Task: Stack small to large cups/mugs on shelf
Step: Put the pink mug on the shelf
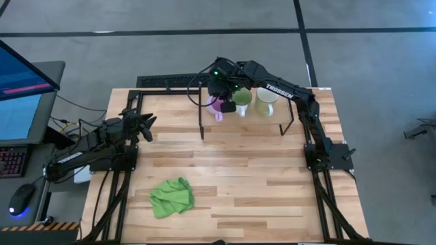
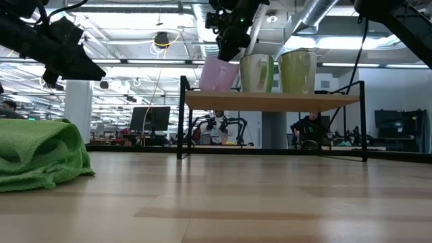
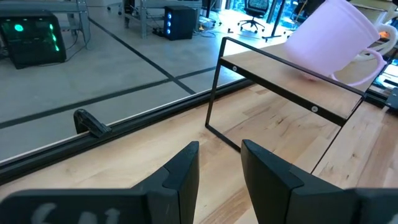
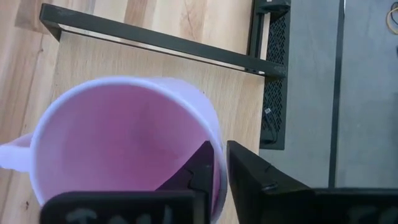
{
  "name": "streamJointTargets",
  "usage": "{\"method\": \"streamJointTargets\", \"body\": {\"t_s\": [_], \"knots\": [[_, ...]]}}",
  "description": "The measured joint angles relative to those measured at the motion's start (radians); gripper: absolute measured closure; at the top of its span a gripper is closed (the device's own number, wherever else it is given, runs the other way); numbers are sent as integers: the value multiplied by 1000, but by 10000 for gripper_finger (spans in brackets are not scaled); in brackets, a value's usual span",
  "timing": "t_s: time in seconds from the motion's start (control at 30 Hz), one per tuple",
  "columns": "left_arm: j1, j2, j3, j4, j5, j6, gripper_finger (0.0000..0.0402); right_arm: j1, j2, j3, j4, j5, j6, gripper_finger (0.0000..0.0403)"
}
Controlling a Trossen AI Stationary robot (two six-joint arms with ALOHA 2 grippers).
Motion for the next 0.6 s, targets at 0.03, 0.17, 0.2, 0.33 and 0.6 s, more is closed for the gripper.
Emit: {"method": "streamJointTargets", "body": {"t_s": [0.03, 0.17, 0.2, 0.33, 0.6], "knots": [[0, 0, 0, 0, 0, 0, 291, 0, 0, 0, 0, 0, 0, 330], [0, 0, 0, 0, 0, 0, 291, 0, 0, 0, 2, 0, 0, 311], [0, 0, 0, 0, 0, 0, 291, 0, 0, 0, 2, 0, 0, 307], [0, 0, 0, 0, 0, 0, 291, 0, 0, 0, 2, 0, 0, 300], [0, 0, 0, 0, 0, 0, 291, 0, 0, 0, 41, 3, -10, 300]]}}
